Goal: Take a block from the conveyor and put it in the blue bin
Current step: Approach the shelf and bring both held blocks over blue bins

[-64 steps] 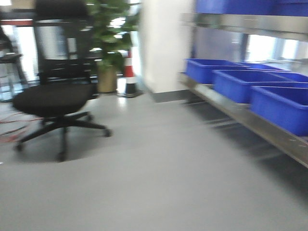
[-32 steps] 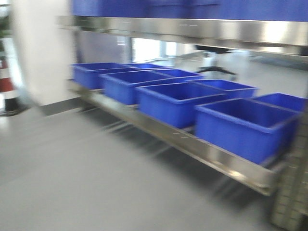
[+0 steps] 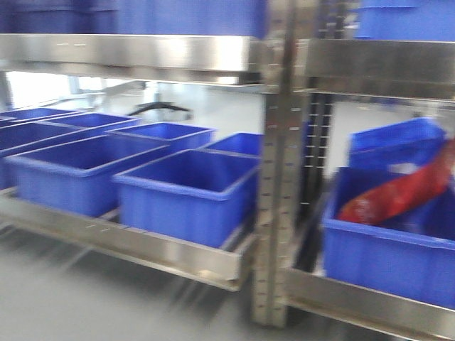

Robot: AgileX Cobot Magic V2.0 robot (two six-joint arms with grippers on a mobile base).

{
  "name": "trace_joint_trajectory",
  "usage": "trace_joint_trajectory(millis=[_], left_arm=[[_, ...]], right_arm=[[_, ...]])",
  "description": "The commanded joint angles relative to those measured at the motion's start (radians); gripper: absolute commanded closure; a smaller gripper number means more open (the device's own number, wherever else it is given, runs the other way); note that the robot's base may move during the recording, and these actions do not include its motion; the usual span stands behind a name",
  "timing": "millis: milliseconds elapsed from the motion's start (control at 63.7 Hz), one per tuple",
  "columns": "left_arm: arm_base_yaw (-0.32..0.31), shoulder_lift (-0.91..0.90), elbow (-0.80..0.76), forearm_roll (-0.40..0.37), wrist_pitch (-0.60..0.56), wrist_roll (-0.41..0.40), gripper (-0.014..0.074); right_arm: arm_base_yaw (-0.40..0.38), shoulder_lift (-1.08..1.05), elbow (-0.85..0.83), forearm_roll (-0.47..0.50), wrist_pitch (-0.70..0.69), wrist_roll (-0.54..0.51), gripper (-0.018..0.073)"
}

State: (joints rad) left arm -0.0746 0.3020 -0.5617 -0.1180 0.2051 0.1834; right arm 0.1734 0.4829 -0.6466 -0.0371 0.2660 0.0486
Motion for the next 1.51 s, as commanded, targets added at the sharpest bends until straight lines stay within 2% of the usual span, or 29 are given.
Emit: trace_joint_trajectory(millis=[0, 1490], left_arm=[[0.002, -0.002, 0.002, -0.01, -0.014, 0.001, 0.0707], [0.002, -0.002, 0.002, -0.01, -0.014, 0.001, 0.0707]], right_arm=[[-0.004, -0.007, -0.005, -0.002, -0.015, -0.005, 0.0721], [-0.004, -0.007, -0.005, -0.002, -0.015, -0.005, 0.0721]])
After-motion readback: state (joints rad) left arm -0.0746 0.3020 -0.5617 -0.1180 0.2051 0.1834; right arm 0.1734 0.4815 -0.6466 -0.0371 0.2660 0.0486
